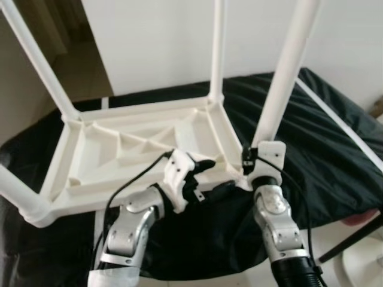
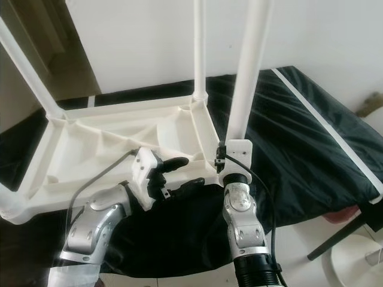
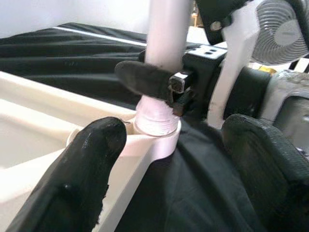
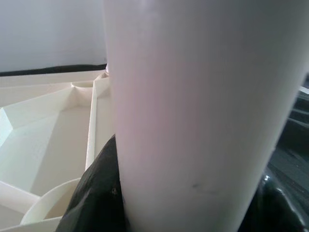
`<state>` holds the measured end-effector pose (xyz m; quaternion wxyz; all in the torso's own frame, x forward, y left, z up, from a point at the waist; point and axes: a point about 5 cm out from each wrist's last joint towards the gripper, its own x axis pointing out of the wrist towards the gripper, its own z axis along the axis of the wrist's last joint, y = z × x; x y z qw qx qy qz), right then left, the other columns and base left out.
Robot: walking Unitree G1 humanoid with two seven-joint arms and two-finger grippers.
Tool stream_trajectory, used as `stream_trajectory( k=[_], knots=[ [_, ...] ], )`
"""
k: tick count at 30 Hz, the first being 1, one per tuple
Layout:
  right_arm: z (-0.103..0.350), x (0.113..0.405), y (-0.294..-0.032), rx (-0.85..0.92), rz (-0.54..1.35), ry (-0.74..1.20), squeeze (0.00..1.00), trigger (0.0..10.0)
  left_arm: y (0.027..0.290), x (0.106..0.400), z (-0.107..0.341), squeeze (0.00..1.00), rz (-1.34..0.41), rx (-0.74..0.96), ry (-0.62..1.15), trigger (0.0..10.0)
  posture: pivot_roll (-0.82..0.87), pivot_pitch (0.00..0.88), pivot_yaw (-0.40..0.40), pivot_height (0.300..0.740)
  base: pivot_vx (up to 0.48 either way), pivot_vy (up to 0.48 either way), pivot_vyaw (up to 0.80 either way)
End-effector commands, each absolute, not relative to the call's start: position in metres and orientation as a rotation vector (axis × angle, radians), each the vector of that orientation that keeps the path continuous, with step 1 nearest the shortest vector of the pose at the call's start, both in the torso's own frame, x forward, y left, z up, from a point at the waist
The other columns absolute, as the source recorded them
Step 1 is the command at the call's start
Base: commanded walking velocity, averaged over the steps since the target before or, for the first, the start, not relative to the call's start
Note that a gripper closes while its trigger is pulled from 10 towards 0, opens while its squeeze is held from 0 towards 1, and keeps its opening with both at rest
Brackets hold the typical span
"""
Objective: Building children table
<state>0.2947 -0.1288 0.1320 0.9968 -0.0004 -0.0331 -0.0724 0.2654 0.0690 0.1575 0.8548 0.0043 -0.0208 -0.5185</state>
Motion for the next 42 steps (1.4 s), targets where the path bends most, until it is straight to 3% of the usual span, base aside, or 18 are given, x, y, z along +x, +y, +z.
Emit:
stream_trajectory(
  k=[1, 11, 12, 13, 27, 30, 31, 33, 34, 42],
  knots=[
    [0.1, 0.286, -0.144, 0.023, -0.228, 0.075, 0.0, 10.0, 0.072, 0.274, 0.157, 0.0, -0.963, 0.024, -0.033, 10.0, 0.0, 0.0, 0.077, 0.74, 0.0, 0.0, 0.0],
    [0.11, 0.284, -0.149, -0.003, -0.243, 0.026, 0.0, 10.0, 0.072, 0.283, 0.16, 0.0, -0.962, 0.041, -0.048, 10.0, -0.02, 0.0, 0.086, 0.74, 0.0, 0.0, 0.0],
    [0.113, 0.285, -0.148, -0.006, -0.228, 0.008, 0.2, 10.0, 0.071, 0.282, 0.16, 0.0, -0.962, 0.025, -0.053, 10.0, -0.02, 0.0, 0.082, 0.74, 0.0, 0.0, 0.0],
    [0.115, 0.286, -0.146, 0.002, -0.211, -0.008, 1.0, 10.0, 0.07, 0.282, 0.16, 0.0, -0.962, 0.018, -0.056, 10.0, -0.02, 0.0, 0.082, 0.74, 0.0, 0.0, 0.0],
    [0.132, 0.284, -0.154, 0.027, -0.019, -0.133, 1.0, 10.0, 0.07, 0.285, 0.164, 0.0, -0.971, 0.012, -0.082, 10.0, -0.04, 0.0, 0.077, 0.74, 0.0, 0.0, 0.0],
    [0.134, 0.278, -0.16, 0.028, 0.115, -0.146, 1.0, 10.0, 0.075, 0.281, 0.163, 0.0, -1.004, 0.005, -0.079, 10.0, -0.04, 0.0, 0.078, 0.74, 0.0, 0.0, 0.0],
    [0.135, 0.276, -0.163, 0.026, 0.172, -0.147, 0.09, 10.0, 0.077, 0.279, 0.162, 0.0, -1.021, -0.002, -0.076, 10.0, -0.04, 0.0, 0.078, 0.74, 0.0, 0.0, 0.0],
    [0.135, 0.276, -0.163, 0.026, 0.172, -0.147, 0.09, 10.0, 0.077, 0.279, 0.162, 0.0, -1.021, -0.002, -0.076, 10.0, -0.04, 0.0, 0.078, 0.74, 0.0, 0.0, 0.0],
    [0.137, 0.275, -0.165, 0.002, 0.25, -0.149, 0.0, 10.0, 0.079, 0.278, 0.163, 0.0, -1.034, -0.001, -0.078, 10.0, -0.06, 0.0, 0.088, 0.74, 0.0, 0.0, 0.0],
    [0.144, 0.292, -0.173, -0.12, 0.463, -0.141, 0.0, 10.0, 0.079, 0.283, 0.161, 0.0, -1.018, 0.055, -0.088, 10.0, -0.04, 0.0, 0.076, 0.74, 0.0, 0.0, 0.0]
  ],
)
